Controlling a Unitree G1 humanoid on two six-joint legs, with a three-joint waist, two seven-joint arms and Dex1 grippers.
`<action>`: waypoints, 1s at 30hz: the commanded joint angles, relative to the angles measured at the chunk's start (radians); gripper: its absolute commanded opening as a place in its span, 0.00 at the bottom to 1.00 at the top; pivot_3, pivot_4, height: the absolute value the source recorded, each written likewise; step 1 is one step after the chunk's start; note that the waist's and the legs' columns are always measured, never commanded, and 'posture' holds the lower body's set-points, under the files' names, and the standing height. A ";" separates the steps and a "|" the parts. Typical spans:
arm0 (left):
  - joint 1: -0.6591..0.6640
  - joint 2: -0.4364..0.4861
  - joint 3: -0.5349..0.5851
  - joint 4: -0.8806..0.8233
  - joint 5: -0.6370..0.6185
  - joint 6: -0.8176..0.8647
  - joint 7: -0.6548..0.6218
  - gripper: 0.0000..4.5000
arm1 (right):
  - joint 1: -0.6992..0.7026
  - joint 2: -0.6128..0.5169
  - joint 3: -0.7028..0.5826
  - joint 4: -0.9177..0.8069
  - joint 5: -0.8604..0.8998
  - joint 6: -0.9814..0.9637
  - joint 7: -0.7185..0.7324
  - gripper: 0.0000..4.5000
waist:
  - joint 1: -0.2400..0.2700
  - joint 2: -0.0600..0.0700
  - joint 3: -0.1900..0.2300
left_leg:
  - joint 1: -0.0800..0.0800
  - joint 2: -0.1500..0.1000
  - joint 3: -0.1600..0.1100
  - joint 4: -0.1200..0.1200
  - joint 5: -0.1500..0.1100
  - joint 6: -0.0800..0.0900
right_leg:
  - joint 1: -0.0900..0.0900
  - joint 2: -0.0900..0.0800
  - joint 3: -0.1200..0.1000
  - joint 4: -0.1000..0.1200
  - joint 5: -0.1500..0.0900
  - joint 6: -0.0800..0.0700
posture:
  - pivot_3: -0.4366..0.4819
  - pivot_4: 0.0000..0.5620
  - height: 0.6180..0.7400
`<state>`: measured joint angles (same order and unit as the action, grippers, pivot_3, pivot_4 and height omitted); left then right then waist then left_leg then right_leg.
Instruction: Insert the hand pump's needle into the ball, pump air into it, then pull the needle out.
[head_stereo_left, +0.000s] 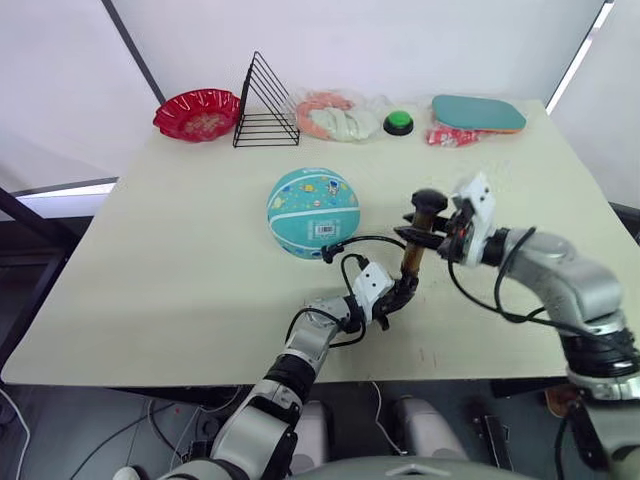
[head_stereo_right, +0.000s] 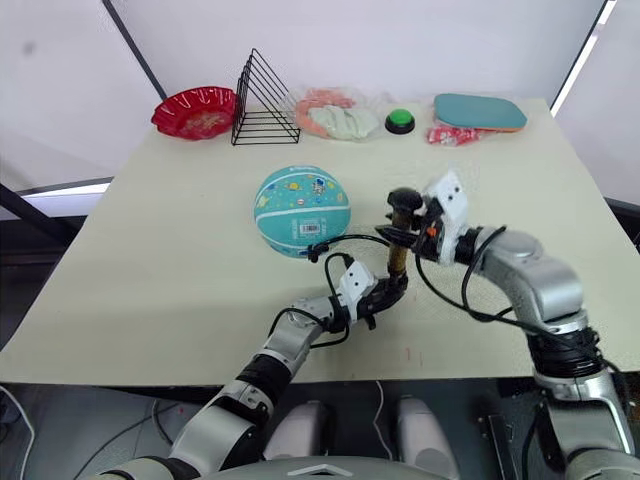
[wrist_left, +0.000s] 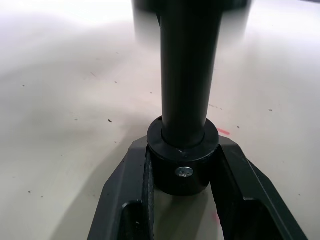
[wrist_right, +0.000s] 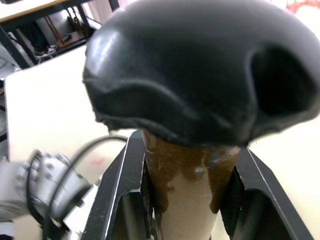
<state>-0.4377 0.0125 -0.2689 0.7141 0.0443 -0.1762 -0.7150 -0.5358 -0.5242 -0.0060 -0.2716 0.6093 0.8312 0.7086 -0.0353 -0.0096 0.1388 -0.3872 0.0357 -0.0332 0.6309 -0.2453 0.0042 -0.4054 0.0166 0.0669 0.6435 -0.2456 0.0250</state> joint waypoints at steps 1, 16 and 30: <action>0.036 0.015 -0.012 0.095 0.021 0.037 0.003 0.23 | -0.128 -0.052 -0.142 -0.089 0.112 0.068 -0.030 0.24 | 0.000 0.001 0.005 | 0.000 0.000 0.000 0.001 0.000 0.000 | 0.000 0.000 0.000 0.000 0.000 0.000 | 0.48 0.27 1.00; 0.040 0.018 -0.011 0.091 0.016 0.037 0.006 0.23 | -0.021 -0.026 0.046 0.019 0.013 -0.007 -0.039 0.24 | -0.006 0.002 0.001 | -0.004 0.000 0.000 0.003 0.000 0.000 | -0.003 0.000 0.000 0.000 0.002 0.003 | 0.48 0.27 1.00; 0.059 0.018 0.003 0.056 0.011 0.051 0.026 0.23 | 0.217 0.124 0.331 0.477 -0.301 -0.377 0.075 0.24 | -0.033 -0.008 -0.028 | 0.014 0.003 0.001 0.001 -0.001 0.001 | 0.012 0.003 0.001 0.000 -0.001 -0.002 | 0.48 0.27 1.00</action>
<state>-0.4231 0.0286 -0.2552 0.7349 0.0549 -0.1580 -0.6771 -0.4125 -0.3913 0.2064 0.0537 0.4022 0.4120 0.7654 -0.0681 -0.0179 0.1106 -0.3717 0.0383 -0.0320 0.6314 -0.2462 0.0054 -0.3920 0.0195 0.0682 0.6440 -0.2472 0.0222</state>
